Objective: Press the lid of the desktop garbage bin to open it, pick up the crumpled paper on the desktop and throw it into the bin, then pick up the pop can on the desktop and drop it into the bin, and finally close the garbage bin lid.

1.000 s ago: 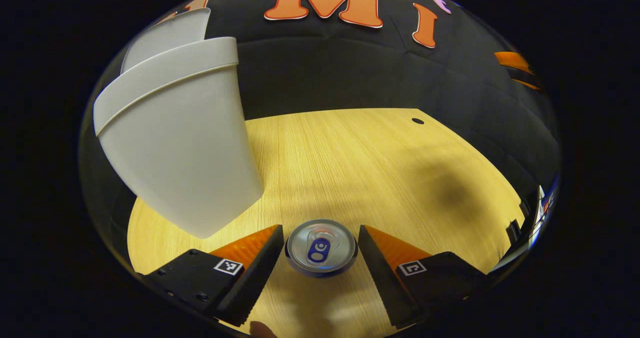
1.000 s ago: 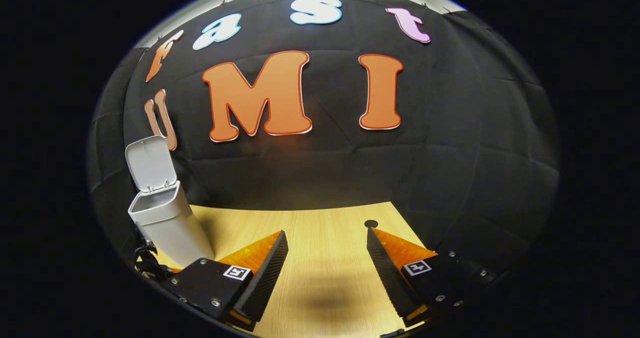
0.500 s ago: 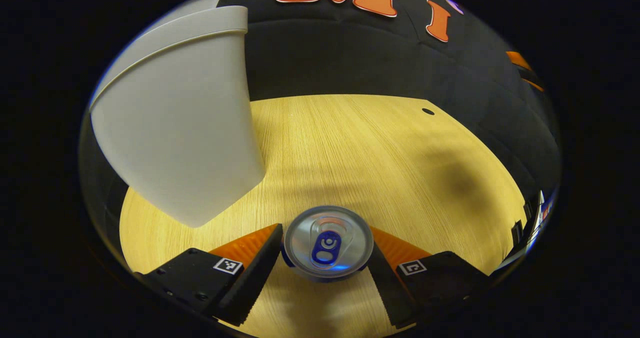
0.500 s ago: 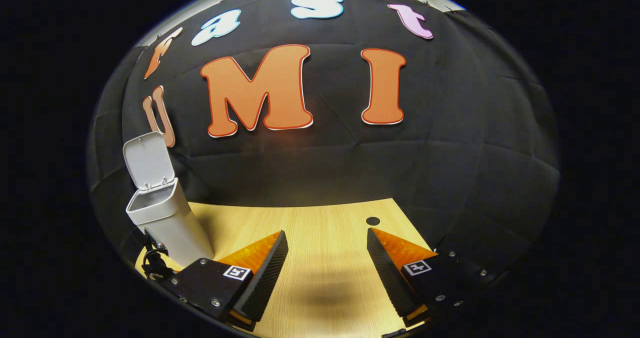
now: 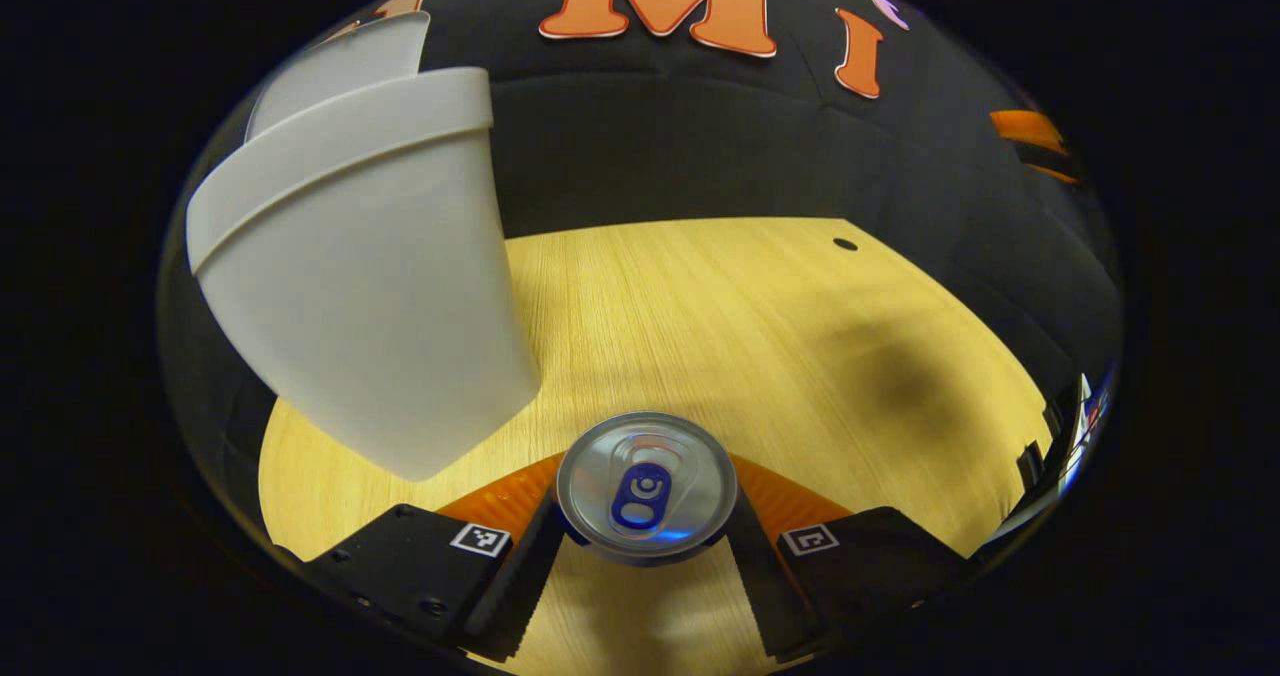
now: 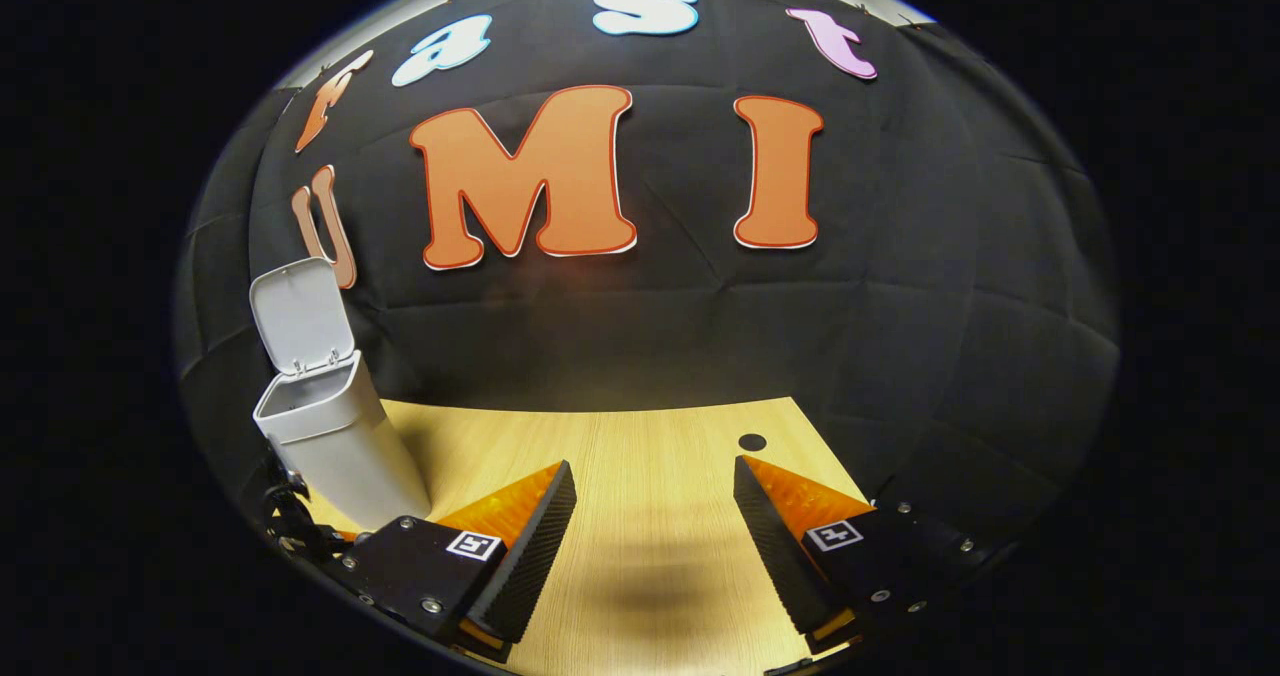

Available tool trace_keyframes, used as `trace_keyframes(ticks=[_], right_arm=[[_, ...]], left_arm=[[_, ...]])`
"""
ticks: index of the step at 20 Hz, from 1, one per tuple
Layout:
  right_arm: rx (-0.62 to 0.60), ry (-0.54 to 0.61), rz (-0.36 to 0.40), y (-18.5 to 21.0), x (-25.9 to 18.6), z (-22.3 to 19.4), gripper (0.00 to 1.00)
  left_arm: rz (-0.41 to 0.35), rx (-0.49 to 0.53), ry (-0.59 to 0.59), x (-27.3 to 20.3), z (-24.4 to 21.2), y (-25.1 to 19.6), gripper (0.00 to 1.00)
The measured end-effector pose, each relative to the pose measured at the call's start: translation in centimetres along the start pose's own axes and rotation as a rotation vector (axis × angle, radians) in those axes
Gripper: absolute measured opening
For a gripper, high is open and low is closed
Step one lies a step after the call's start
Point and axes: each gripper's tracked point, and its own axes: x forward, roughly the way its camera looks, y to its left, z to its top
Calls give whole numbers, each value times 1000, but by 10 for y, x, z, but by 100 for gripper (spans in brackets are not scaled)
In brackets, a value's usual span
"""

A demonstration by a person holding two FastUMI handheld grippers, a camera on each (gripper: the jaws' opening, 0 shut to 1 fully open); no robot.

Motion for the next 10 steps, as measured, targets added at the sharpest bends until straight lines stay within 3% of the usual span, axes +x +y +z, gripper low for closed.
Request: trace_keyframes(ticks=[5, 10], right_arm=[[4, -9, 15, 6, -1, 3, 95], [6, -30, 28, 11, -4, 13, 95]], left_arm=[[-11, -5, -121, -38, 62, -1, 83], [-19, -20, -362, -92, 157, 6, 82]])
